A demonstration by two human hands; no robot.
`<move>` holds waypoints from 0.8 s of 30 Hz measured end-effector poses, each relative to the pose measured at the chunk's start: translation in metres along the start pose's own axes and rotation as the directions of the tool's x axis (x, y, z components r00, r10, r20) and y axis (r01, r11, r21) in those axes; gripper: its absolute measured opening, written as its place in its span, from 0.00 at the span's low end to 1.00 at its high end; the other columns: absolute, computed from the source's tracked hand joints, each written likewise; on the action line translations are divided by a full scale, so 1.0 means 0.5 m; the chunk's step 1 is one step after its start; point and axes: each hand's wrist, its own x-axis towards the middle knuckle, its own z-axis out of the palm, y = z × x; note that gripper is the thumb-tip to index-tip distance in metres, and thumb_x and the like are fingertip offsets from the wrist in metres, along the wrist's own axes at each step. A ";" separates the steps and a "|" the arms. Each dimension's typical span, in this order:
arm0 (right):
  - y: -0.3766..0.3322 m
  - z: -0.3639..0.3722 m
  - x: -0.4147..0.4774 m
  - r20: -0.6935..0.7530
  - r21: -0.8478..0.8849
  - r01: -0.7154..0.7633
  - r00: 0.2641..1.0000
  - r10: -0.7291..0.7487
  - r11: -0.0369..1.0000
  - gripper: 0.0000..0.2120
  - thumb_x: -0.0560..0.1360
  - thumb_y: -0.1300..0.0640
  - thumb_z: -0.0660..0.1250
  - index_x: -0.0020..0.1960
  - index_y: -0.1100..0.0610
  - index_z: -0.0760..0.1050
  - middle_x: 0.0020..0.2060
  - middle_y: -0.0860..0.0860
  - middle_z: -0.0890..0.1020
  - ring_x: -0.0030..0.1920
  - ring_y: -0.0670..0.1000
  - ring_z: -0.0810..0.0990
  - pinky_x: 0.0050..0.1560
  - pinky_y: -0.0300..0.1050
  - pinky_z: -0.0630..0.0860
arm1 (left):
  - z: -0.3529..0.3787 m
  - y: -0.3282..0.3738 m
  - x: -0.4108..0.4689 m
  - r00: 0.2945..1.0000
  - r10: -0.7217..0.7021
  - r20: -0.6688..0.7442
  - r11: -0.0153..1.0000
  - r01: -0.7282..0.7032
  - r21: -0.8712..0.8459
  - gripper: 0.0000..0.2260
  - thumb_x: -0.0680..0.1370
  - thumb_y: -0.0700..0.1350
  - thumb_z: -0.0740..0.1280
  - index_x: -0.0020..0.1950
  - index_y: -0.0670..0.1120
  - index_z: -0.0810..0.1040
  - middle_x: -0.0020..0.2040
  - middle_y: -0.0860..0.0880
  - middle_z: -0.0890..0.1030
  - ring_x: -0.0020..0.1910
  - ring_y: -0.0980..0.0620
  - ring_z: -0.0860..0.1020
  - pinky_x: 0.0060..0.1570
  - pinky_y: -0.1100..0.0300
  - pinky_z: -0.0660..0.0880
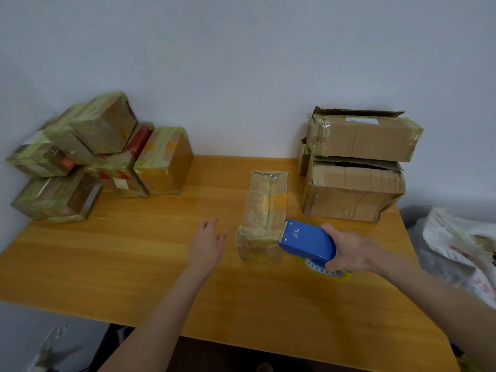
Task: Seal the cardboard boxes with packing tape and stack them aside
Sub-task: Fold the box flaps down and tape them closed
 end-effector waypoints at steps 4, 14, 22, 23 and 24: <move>0.007 0.002 -0.004 -0.039 0.017 0.046 0.998 -0.045 0.999 0.32 0.69 0.38 0.71 0.65 0.44 0.59 0.50 0.45 0.76 0.46 0.47 0.76 0.38 0.40 0.72 | 0.010 0.089 -0.070 0.751 0.624 -0.216 0.777 -0.626 0.072 0.19 0.79 0.43 0.62 0.70 0.44 0.72 0.66 0.47 0.75 0.63 0.48 0.75 0.62 0.53 0.73; 0.055 0.003 -0.032 -0.108 0.075 0.175 0.980 -0.167 0.982 0.39 0.69 0.44 0.72 0.70 0.33 0.50 0.55 0.41 0.74 0.48 0.45 0.76 0.46 0.44 0.78 | 0.053 0.094 -0.077 0.796 0.550 0.252 0.704 -0.604 0.374 0.33 0.81 0.49 0.58 0.77 0.54 0.37 0.79 0.54 0.44 0.78 0.53 0.42 0.74 0.54 0.34; 0.087 -0.013 -0.044 -0.076 0.153 0.204 0.978 -0.194 0.967 0.38 0.69 0.45 0.73 0.68 0.31 0.50 0.54 0.39 0.73 0.49 0.43 0.75 0.48 0.43 0.77 | 0.038 0.100 -0.073 0.787 0.549 0.281 0.703 -0.617 0.353 0.32 0.81 0.48 0.58 0.78 0.55 0.41 0.79 0.54 0.44 0.77 0.55 0.41 0.74 0.55 0.34; 0.095 -0.017 -0.052 -0.064 0.139 0.188 0.982 -0.181 0.972 0.38 0.70 0.47 0.73 0.66 0.31 0.50 0.53 0.38 0.73 0.48 0.42 0.75 0.47 0.40 0.76 | 0.039 0.100 -0.073 0.786 0.552 0.278 0.703 -0.618 0.352 0.32 0.81 0.48 0.59 0.78 0.55 0.41 0.79 0.54 0.45 0.77 0.55 0.42 0.74 0.55 0.34; 0.104 -0.021 -0.059 -0.050 0.114 0.162 0.986 -0.157 0.980 0.37 0.71 0.47 0.73 0.67 0.32 0.50 0.53 0.38 0.74 0.48 0.42 0.75 0.47 0.39 0.75 | 0.041 0.100 -0.072 0.787 0.553 0.274 0.705 -0.617 0.350 0.32 0.80 0.48 0.59 0.78 0.55 0.42 0.79 0.54 0.46 0.78 0.55 0.42 0.74 0.55 0.34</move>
